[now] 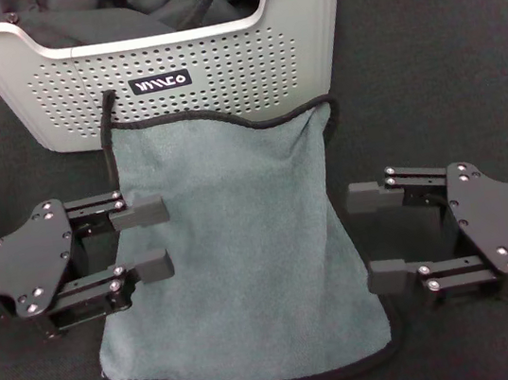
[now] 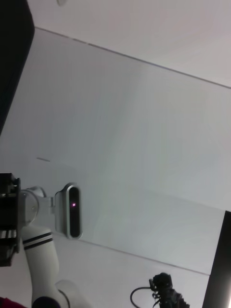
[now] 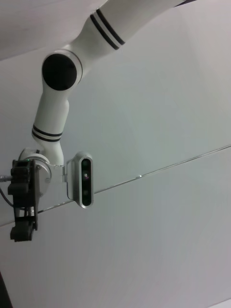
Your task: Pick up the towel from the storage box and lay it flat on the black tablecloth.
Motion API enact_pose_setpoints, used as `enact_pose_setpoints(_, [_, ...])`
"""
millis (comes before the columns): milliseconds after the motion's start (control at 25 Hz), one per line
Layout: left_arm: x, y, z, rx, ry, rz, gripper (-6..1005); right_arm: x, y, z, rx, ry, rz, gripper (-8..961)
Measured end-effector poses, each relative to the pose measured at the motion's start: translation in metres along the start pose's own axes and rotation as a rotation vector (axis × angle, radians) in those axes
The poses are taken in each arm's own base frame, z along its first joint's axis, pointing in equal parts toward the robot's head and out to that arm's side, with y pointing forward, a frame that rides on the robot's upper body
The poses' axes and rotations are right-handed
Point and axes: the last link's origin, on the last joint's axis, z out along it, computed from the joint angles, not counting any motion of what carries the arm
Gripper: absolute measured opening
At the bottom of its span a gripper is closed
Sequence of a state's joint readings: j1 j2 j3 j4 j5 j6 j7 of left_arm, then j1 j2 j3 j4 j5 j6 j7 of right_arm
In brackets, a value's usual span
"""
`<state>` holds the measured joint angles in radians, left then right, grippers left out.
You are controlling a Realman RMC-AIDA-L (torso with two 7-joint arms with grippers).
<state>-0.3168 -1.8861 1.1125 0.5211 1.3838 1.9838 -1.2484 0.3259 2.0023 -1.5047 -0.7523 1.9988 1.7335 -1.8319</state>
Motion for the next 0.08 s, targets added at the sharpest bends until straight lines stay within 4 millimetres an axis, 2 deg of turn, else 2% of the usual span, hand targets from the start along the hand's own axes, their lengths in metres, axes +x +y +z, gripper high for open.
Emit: enact_pose_setpoints(80, [-0.0008,0.0001,0.0013,0.003,0.006,0.001,546,0.0004,-0.0007,0.0008,0.004,0.000,-0.022,771])
